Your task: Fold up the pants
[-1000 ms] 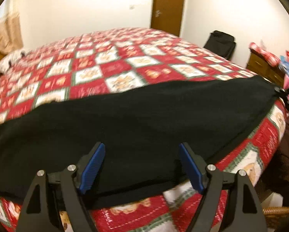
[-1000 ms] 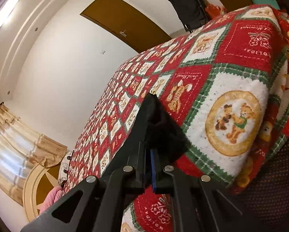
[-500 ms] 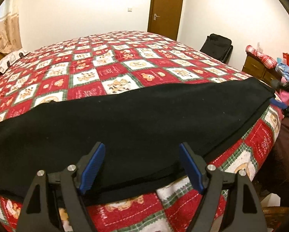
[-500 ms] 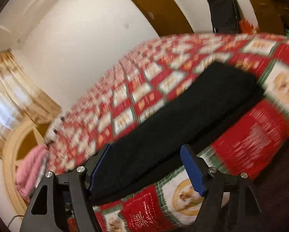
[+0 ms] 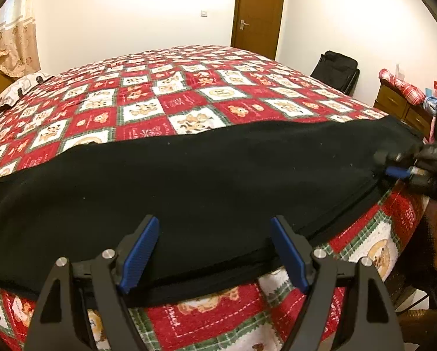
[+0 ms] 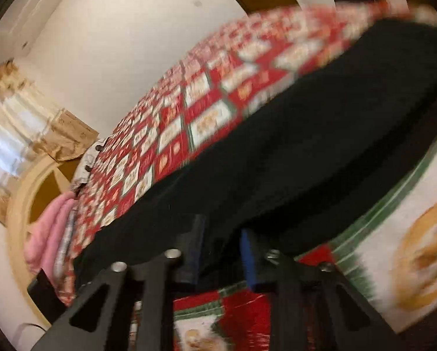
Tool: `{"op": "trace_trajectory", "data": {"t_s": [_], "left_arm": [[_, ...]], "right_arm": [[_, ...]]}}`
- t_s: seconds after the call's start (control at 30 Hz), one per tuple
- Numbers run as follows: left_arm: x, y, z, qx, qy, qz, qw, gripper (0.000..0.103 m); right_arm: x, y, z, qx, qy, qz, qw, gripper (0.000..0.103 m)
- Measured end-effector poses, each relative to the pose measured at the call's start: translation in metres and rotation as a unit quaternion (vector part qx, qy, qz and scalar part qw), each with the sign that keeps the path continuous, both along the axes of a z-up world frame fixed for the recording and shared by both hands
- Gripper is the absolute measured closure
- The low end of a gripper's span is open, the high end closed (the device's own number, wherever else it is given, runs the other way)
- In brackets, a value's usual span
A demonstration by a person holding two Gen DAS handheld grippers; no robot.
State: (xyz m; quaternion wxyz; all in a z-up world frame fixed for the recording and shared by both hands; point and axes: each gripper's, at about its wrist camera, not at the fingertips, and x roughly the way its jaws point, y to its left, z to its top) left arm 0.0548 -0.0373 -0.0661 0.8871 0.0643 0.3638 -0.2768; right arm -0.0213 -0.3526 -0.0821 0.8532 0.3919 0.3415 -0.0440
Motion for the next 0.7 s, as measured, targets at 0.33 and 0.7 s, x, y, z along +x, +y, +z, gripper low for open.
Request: {"op": "trace_trajectory", "data": {"t_s": [0.33, 0.7], "left_arm": [[0.004, 0.009, 0.003, -0.007, 0.001, 0.012, 0.9999, 0.022], [0.014, 0.013, 0.008, -0.009, -0.003, 0.024, 0.9997, 0.022]], "right_arm": [[0.007, 0.015, -0.011, 0.049, -0.008, 0.047, 0.998, 0.097], [-0.021, 0.007, -0.018, 0.046, 0.007, 0.03, 0.998, 0.099]]}}
